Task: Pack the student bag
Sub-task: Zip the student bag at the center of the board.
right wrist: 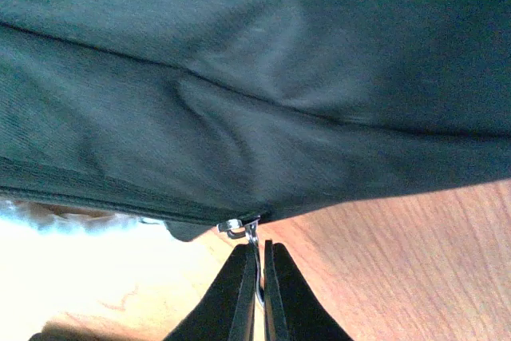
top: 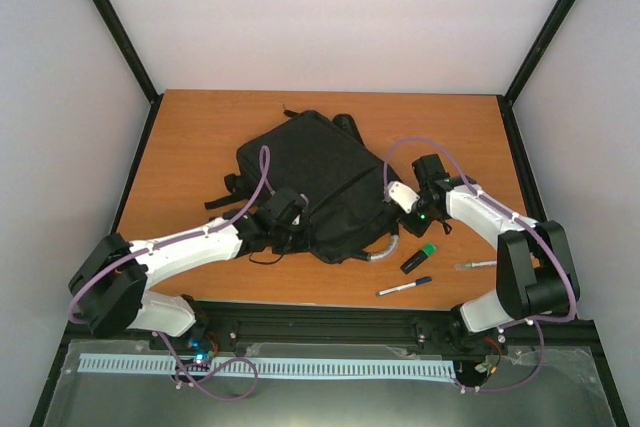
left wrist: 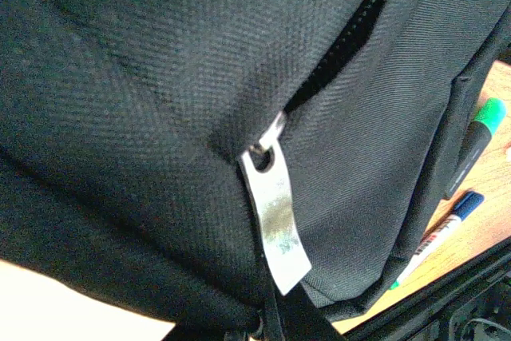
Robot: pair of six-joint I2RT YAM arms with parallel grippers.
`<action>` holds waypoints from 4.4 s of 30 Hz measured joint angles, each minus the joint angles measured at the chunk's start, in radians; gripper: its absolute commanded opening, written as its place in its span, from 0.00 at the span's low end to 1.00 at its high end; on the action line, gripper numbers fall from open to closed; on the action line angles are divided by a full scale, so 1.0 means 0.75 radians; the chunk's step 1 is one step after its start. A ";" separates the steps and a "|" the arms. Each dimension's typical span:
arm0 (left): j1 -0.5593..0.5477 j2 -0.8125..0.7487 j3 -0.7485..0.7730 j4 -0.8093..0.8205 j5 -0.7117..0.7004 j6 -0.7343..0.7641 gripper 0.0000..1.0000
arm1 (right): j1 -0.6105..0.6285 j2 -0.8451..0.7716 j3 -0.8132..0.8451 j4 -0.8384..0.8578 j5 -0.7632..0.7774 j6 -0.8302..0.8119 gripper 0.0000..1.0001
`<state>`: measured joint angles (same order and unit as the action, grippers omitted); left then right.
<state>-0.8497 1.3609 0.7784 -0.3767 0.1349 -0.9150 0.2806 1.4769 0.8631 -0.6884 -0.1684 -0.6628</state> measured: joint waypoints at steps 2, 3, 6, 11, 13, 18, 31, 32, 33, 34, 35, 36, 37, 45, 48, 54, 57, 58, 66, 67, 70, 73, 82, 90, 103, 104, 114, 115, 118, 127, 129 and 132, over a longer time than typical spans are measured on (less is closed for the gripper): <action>0.001 -0.009 -0.006 -0.020 -0.006 0.016 0.01 | -0.026 0.003 0.000 0.011 -0.006 -0.018 0.03; 0.006 -0.012 -0.008 -0.028 -0.010 0.027 0.04 | -0.037 0.002 0.000 0.014 -0.009 -0.030 0.03; 0.035 -0.017 -0.008 -0.061 -0.016 0.063 0.13 | -0.057 -0.016 -0.013 0.027 -0.015 -0.051 0.03; 0.163 -0.014 -0.010 -0.097 -0.014 0.132 0.13 | 0.005 -0.145 -0.109 0.041 -0.035 -0.074 0.03; 0.226 0.020 0.004 -0.097 -0.018 0.156 0.13 | 0.070 -0.191 -0.145 0.041 -0.034 -0.073 0.03; 0.303 0.219 0.153 -0.114 -0.041 0.226 0.25 | 0.237 -0.235 -0.184 0.032 -0.030 -0.033 0.03; 0.318 0.091 0.317 -0.224 -0.159 0.261 0.69 | 0.305 -0.191 -0.141 0.042 -0.126 0.119 0.03; 0.318 0.052 0.297 -0.224 -0.145 0.250 0.69 | 0.315 -0.183 -0.130 0.043 -0.128 0.125 0.03; 0.317 0.019 0.274 -0.225 -0.130 0.239 0.69 | 0.329 -0.172 -0.115 0.043 -0.130 0.131 0.03; 0.315 -0.011 0.247 -0.227 -0.110 0.227 0.68 | 0.343 -0.159 -0.099 0.043 -0.135 0.139 0.03; 0.312 -0.030 0.225 -0.227 -0.094 0.215 0.68 | 0.352 -0.150 -0.087 0.042 -0.137 0.142 0.03; 0.307 -0.043 0.201 -0.227 -0.075 0.202 0.68 | 0.365 -0.134 -0.068 0.040 -0.141 0.148 0.03; 0.297 -0.053 0.175 -0.226 -0.053 0.186 0.68 | 0.377 -0.119 -0.051 0.040 -0.147 0.153 0.03; 0.126 0.002 0.097 -0.122 0.054 0.041 0.69 | 0.457 -0.033 0.024 0.044 -0.179 0.179 0.03; 0.092 0.041 0.086 -0.048 0.066 0.002 0.69 | 0.461 -0.031 0.024 0.044 -0.183 0.181 0.03; 0.075 0.144 0.095 0.068 0.071 -0.041 0.68 | 0.461 -0.031 0.015 0.045 -0.192 0.182 0.03; 0.059 0.218 0.128 0.100 0.089 -0.052 0.69 | 0.461 -0.031 0.010 0.046 -0.198 0.182 0.03; 0.054 0.241 0.141 0.113 0.102 -0.058 0.69 | 0.461 -0.031 0.010 0.046 -0.201 0.182 0.03; 0.044 0.366 0.177 0.230 0.167 -0.126 0.64 | 0.461 -0.031 0.010 0.046 -0.215 0.188 0.03; 0.044 0.381 0.179 0.243 0.171 -0.135 0.61 | 0.461 -0.031 0.010 0.047 -0.215 0.189 0.03; 0.044 0.422 0.188 0.271 0.190 -0.154 0.49 | 0.461 -0.031 0.010 0.051 -0.215 0.197 0.03; 0.044 0.440 0.196 0.293 0.201 -0.161 0.34 | 0.461 -0.031 0.010 0.051 -0.214 0.199 0.03; 0.044 0.440 0.198 0.307 0.207 -0.126 0.01 | 0.461 -0.031 0.005 0.056 -0.209 0.200 0.03; 0.042 0.196 0.198 0.132 0.095 -0.075 0.67 | 0.456 -0.044 -0.024 0.070 -0.210 0.200 0.03; 0.042 0.121 0.037 0.114 0.170 -0.263 0.76 | 0.455 -0.057 -0.026 0.076 -0.211 0.200 0.03; 0.042 0.130 0.037 0.133 0.180 -0.275 0.77 | 0.455 -0.057 -0.026 0.076 -0.211 0.201 0.03; 0.038 0.350 0.055 0.297 0.227 -0.367 0.61 | 0.455 -0.064 -0.026 0.077 -0.216 0.201 0.03; 0.038 0.350 0.055 0.297 0.227 -0.367 0.56 | 0.455 -0.064 -0.026 0.077 -0.216 0.201 0.03; 0.037 0.361 0.066 0.306 0.224 -0.378 0.44 | 0.454 -0.064 -0.028 0.075 -0.209 0.200 0.03; 0.033 0.307 0.068 0.303 0.163 -0.326 0.12 | 0.354 -0.122 -0.078 0.053 -0.176 0.150 0.03; 0.033 0.292 0.067 0.306 0.154 -0.317 0.11 | 0.325 -0.144 -0.091 0.045 -0.175 0.135 0.03; 0.032 0.288 0.061 0.315 0.149 -0.313 0.09 | 0.275 -0.159 -0.100 0.037 -0.169 0.113 0.03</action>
<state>-0.8257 1.5768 0.8238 -0.1406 0.2466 -1.1500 0.4870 1.3579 0.7883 -0.6605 -0.2955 -0.5777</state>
